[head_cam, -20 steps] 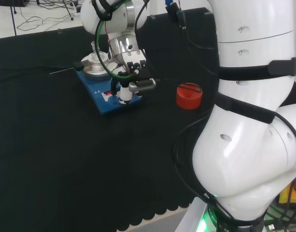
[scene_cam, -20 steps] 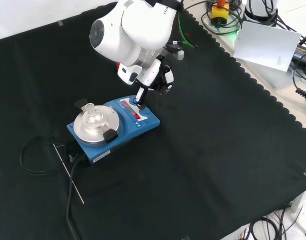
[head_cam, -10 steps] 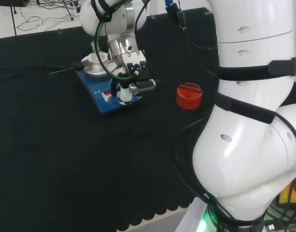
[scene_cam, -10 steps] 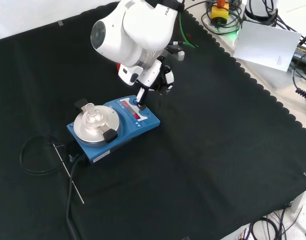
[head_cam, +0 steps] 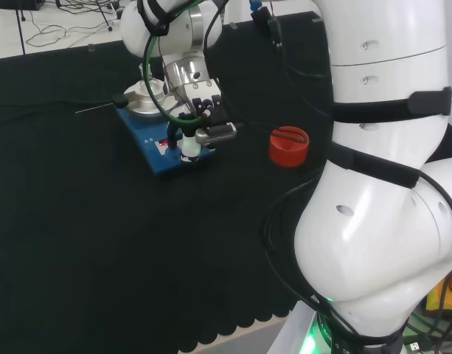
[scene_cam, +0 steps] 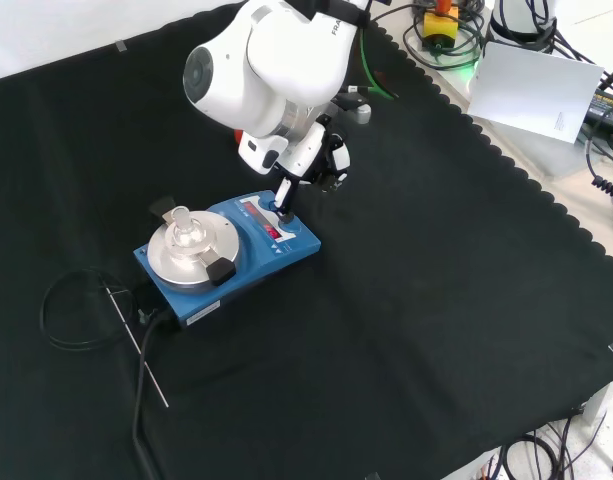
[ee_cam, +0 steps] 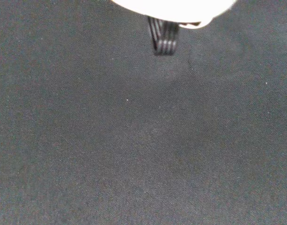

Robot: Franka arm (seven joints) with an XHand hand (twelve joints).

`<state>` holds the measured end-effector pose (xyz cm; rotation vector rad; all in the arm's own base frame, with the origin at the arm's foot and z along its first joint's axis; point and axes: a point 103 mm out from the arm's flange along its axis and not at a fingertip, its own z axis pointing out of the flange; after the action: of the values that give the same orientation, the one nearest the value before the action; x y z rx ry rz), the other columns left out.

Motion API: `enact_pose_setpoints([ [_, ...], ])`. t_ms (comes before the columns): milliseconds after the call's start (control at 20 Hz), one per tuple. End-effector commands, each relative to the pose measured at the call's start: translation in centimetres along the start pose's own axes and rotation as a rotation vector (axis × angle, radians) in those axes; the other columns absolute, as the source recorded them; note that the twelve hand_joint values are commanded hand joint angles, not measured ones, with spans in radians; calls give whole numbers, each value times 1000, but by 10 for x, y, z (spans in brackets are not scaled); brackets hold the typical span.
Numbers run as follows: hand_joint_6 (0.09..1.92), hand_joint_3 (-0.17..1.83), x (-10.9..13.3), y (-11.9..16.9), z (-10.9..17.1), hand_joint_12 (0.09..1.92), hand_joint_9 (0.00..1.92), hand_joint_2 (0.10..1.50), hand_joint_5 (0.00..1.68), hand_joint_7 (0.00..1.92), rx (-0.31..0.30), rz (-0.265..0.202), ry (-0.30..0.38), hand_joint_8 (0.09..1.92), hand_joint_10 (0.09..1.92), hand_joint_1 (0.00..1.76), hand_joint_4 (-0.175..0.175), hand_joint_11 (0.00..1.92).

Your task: Turn on the heater.

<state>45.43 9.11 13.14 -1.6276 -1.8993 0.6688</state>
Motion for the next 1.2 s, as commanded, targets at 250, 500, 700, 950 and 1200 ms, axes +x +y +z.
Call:
enact_pose_setpoints([
  [250,707,1060,-1,1,3,1277,1754,672,228,1716,6,7,0,1462,1387,1420,-104,1357],
  [500,709,1061,0,2,7,1277,1756,672,232,1716,12,1,12,1462,1386,1420,-104,1357],
  [700,710,1061,0,2,9,1277,1757,672,233,1716,13,3,40,1462,1384,1419,-104,1357],
  [950,710,1063,7,-7,-8,1277,1758,670,233,1716,-16,3,18,1462,1382,1419,-104,1357],
  [1200,711,1064,16,-17,-26,1277,1759,670,235,1716,-49,-2,1,1462,1382,1420,-104,1357],
])
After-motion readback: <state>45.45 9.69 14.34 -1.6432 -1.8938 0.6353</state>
